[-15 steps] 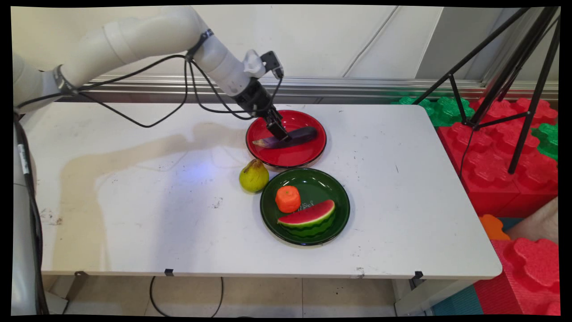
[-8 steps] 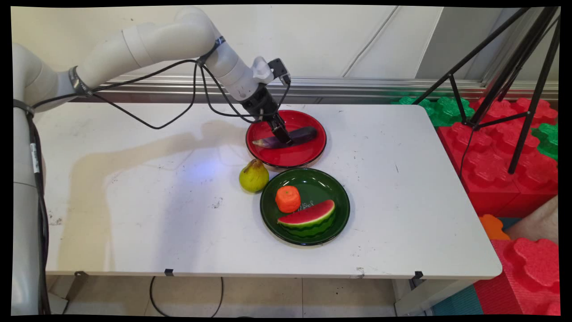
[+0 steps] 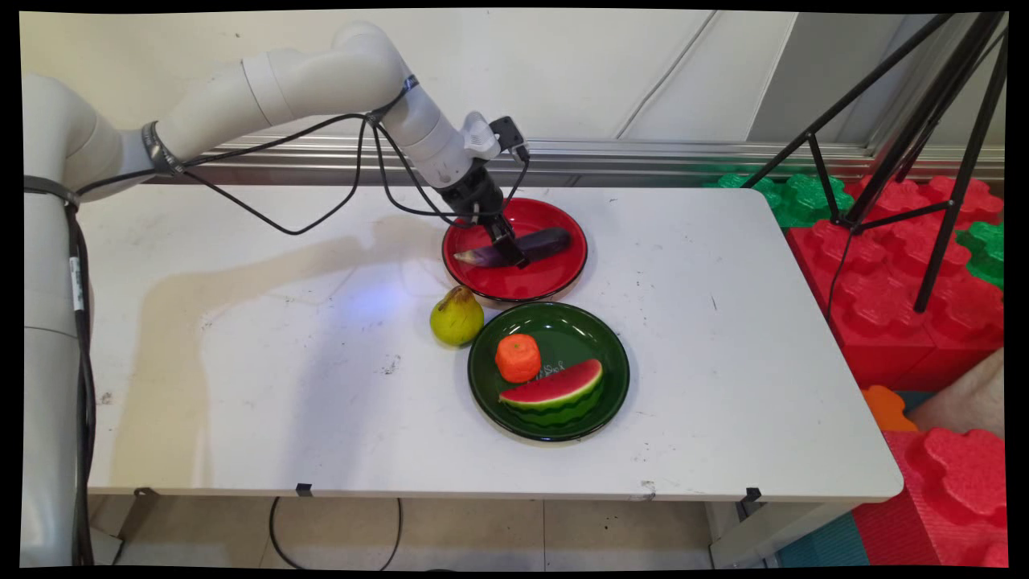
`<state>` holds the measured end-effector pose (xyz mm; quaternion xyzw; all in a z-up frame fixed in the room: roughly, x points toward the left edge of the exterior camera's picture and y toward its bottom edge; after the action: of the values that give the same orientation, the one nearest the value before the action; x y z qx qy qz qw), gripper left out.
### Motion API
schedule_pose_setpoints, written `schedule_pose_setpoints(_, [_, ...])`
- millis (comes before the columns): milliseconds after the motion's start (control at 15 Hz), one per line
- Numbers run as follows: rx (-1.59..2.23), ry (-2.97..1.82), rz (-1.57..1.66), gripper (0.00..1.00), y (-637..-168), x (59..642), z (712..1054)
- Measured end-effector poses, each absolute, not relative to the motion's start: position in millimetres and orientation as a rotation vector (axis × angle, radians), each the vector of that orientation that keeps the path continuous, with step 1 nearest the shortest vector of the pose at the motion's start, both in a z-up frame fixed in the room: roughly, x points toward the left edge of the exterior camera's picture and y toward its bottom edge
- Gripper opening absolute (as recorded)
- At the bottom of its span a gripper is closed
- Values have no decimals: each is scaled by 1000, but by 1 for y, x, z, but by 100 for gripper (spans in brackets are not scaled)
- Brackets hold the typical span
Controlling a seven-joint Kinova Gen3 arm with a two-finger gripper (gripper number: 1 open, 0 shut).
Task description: Pick up the eggplant from the red plate, then place the picked object on the table
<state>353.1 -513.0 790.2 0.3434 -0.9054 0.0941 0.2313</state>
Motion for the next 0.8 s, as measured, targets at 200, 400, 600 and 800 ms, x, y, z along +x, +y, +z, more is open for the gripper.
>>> schedule_pose_setpoints(200, [945,-2493,263,0,-516,352,789])
schedule_pose_setpoints(400, [944,-2498,264,0,-517,351,788])
schedule_pose_setpoints(600, [942,-2503,262,0,-518,349,787])
schedule_pose_setpoints(800, [942,-2504,261,0,-518,349,787])
